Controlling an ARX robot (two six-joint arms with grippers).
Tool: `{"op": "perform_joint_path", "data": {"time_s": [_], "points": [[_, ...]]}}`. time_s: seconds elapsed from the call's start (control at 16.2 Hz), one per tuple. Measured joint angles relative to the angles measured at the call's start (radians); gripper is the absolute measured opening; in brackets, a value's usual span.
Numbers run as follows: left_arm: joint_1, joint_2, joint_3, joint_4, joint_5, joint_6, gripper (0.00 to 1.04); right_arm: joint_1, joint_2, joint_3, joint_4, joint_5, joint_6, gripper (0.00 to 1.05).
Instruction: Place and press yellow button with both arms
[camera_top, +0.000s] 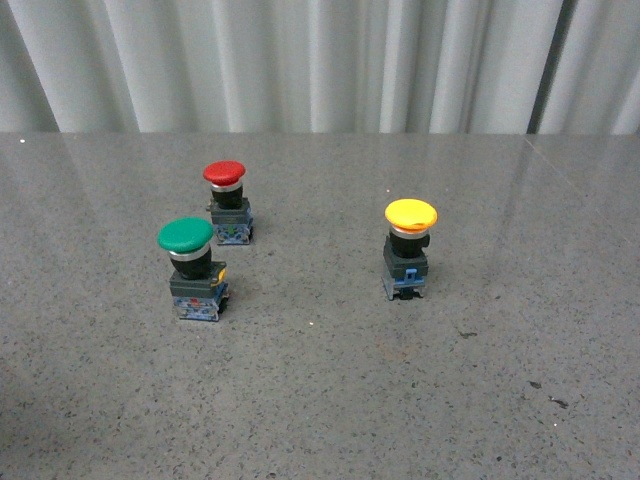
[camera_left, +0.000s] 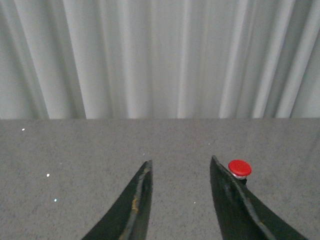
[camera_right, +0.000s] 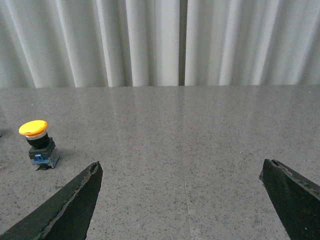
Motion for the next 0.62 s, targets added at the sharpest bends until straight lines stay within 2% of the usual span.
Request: {"op": "perform_joint_path", "data": {"time_s": [0.19, 0.62], "points": [[0.002, -0.076, -0.138, 0.023, -0.002, -0.011, 0.02, 0.000, 0.000, 0.000, 0.000, 0.000, 0.000, 0.98], [0.002, -0.269, -0.291, -0.002, -0.002, -0.010, 0.02, 0.000, 0.000, 0.000, 0.000, 0.000, 0.000, 0.98]]}}
